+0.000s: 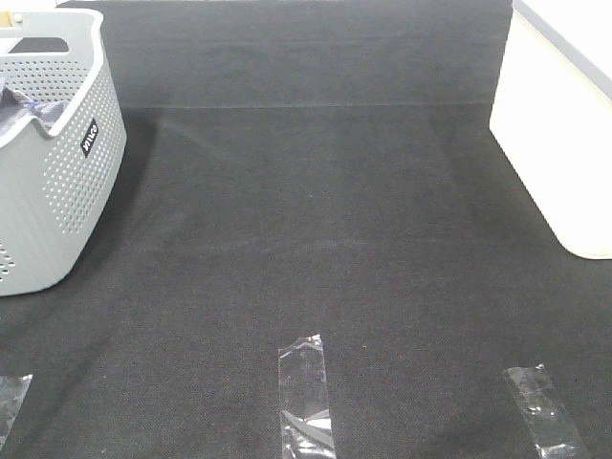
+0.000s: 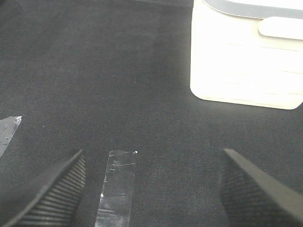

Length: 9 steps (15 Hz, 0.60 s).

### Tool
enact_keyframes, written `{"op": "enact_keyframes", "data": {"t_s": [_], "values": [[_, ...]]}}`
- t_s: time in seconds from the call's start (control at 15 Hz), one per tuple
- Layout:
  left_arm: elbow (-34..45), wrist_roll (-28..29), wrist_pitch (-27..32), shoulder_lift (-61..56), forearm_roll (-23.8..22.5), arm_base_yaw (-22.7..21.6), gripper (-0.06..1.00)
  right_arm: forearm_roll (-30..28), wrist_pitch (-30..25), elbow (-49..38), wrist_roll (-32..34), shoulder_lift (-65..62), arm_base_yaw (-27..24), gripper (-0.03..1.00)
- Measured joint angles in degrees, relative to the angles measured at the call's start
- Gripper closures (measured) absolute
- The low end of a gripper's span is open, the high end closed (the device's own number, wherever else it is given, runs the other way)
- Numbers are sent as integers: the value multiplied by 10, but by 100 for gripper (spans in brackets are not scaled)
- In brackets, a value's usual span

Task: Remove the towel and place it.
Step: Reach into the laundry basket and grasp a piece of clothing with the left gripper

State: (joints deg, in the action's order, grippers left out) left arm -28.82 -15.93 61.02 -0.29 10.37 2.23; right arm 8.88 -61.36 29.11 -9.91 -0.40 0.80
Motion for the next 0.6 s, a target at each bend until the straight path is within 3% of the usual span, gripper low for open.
{"op": "enact_keyframes", "data": {"t_s": [0.6], "values": [[0,0,0,0,0,0,27,0,0,0,0,0,0,24]]}}
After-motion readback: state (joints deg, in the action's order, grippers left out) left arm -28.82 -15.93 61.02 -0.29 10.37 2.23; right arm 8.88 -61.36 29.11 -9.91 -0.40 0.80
